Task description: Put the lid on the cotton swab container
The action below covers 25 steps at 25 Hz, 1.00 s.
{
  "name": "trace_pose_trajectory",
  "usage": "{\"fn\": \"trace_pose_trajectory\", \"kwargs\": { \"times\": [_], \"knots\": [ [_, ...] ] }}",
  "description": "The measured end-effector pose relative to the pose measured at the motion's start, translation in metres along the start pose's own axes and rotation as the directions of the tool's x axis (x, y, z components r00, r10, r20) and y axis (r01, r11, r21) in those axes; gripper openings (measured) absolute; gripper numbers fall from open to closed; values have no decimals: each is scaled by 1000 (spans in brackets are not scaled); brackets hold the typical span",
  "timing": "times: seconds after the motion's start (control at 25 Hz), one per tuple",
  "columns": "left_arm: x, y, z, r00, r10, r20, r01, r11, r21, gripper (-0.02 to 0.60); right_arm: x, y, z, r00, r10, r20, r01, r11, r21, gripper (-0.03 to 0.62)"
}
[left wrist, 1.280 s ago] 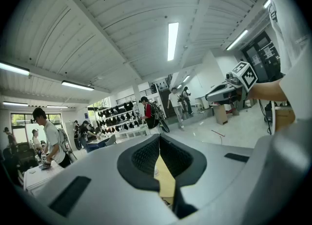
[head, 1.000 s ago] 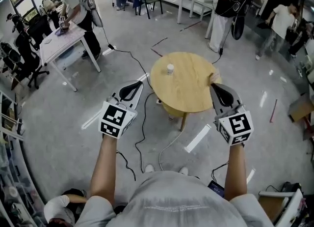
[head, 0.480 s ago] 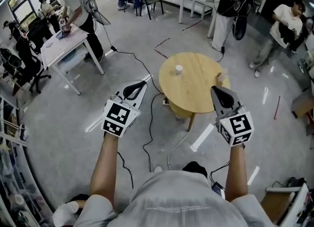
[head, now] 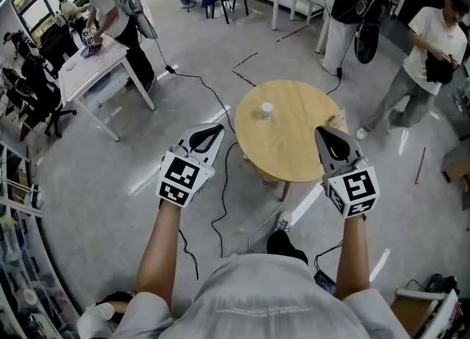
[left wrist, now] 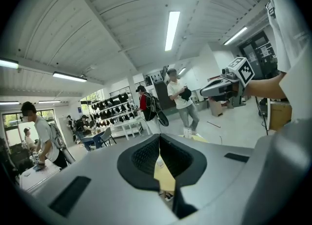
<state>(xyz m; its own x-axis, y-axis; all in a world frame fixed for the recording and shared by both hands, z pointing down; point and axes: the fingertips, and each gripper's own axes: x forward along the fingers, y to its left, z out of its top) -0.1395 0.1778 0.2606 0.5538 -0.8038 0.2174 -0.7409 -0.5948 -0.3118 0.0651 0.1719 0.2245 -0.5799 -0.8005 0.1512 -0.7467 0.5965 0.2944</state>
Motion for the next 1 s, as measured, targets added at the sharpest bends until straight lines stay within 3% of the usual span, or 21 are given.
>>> {"fn": "trace_pose_trajectory", "kwargs": {
  "times": [0.36, 0.56, 0.8, 1.0],
  "knots": [
    [130, 27, 34, 995, 93, -37, -94, 995, -24, 18, 74, -127, -28, 993, 115, 10, -115, 993, 19, 26],
    [185, 40, 45, 989, 128, -76, -131, 991, -34, 18, 110, -177, -36, 985, 170, 21, -170, 985, 11, 26],
    [233, 53, 46, 982, 160, -103, -166, 985, -52, 18, 141, -206, -54, 966, 257, 35, -258, 965, 41, 26],
    [258, 63, 29, 985, 120, -124, -129, 989, -68, 18, 163, -201, -72, 958, 286, 18, -287, 952, 105, 26]
  ]
}}
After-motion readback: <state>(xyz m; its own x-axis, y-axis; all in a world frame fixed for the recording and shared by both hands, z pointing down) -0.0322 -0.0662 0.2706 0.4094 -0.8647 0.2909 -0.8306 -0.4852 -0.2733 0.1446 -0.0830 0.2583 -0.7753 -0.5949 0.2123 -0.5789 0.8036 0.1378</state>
